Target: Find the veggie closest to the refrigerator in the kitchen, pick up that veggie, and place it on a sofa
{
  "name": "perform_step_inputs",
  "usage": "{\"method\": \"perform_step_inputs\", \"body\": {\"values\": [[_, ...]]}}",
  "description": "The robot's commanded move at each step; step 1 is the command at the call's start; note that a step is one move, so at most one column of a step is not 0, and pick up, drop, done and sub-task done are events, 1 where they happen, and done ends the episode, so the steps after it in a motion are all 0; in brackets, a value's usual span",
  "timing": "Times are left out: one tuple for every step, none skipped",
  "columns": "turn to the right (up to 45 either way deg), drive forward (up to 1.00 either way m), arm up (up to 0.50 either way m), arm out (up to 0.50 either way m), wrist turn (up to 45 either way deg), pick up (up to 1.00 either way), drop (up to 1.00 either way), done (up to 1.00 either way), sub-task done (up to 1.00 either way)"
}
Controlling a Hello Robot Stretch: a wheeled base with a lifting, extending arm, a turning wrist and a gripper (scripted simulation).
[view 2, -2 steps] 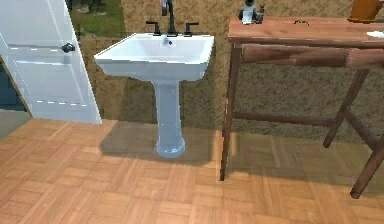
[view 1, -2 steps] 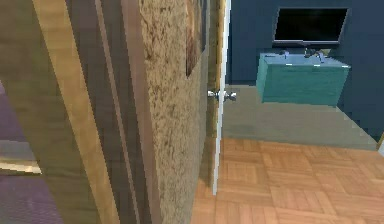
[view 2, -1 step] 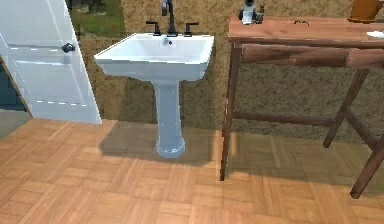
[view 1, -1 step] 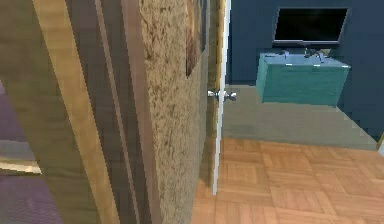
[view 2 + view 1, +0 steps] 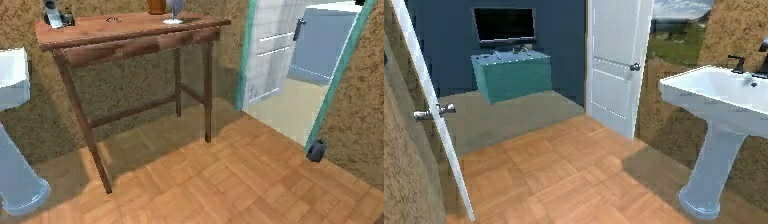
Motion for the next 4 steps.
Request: {"method": "perform_step_inputs", "body": {"values": [[45.0,0.0,0.0,0.0,0.0,0.0,0.0,0.0,0.0],[27.0,0.0,0.0,0.0,0.0,0.0,0.0,0.0,0.0],[0.0,0.15,0.0,0.0,0.0,0.0,0.0,0.0,0.0],[-45.0,0.0,0.0,0.0,0.0,0.0,0.0,0.0,0.0]]}}
